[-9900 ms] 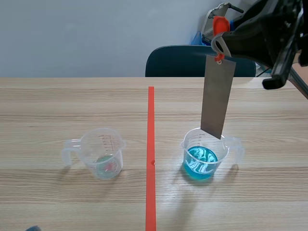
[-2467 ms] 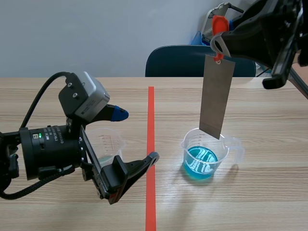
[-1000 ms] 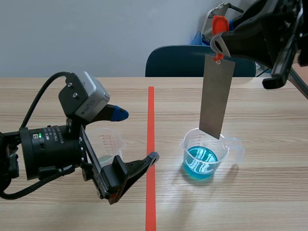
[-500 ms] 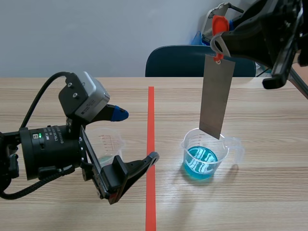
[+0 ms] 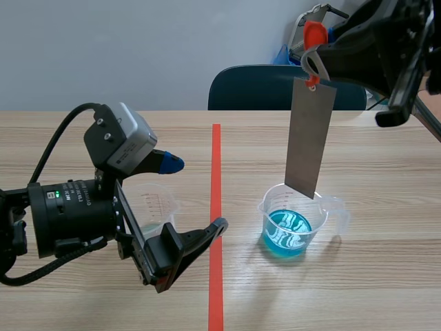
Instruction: Do the redox reaction experiment
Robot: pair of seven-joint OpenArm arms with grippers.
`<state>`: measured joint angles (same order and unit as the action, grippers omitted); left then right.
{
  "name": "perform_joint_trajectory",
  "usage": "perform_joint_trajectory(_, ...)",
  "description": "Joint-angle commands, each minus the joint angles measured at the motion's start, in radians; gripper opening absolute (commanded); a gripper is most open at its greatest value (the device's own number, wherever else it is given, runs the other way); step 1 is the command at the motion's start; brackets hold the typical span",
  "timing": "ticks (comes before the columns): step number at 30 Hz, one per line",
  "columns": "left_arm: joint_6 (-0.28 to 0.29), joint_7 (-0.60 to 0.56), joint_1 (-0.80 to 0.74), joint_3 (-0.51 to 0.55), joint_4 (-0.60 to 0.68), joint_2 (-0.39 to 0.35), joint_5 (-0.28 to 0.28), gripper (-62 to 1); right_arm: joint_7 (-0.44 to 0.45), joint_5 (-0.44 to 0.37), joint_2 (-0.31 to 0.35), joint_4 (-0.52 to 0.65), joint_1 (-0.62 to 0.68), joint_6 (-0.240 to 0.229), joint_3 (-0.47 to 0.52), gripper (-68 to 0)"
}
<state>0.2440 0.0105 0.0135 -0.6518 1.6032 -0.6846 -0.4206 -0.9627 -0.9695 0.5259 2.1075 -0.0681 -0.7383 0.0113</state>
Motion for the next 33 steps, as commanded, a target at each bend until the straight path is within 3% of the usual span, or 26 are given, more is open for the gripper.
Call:
perform_joint_trajectory(1, 0.005, -0.017, 0.001, 0.007, 0.008, 0.003, -0.006, 1.4, 0.019, -0.002, 0.003, 0.013, -0.010, -0.007, 0.003, -66.9)
perform_joint_trajectory(15, 0.005, -0.017, 0.001, 0.007, 0.008, 0.003, -0.006, 1.4, 0.104, 0.062, 0.003, -0.058, 0.001, -0.007, -0.011, -66.9)
perform_joint_trajectory(26, 0.004, -0.017, 0.001, 0.007, 0.008, 0.003, -0.006, 1.4, 0.347, 0.334, 0.003, -0.058, 0.124, -0.007, -0.013, -66.9)
perform_joint_trajectory(33, 0.004, -0.016, 0.001, 0.007, 0.008, 0.003, -0.006, 1.4, 0.447, 0.428, 0.003, -0.078, 0.168, -0.007, -0.020, -66.9)
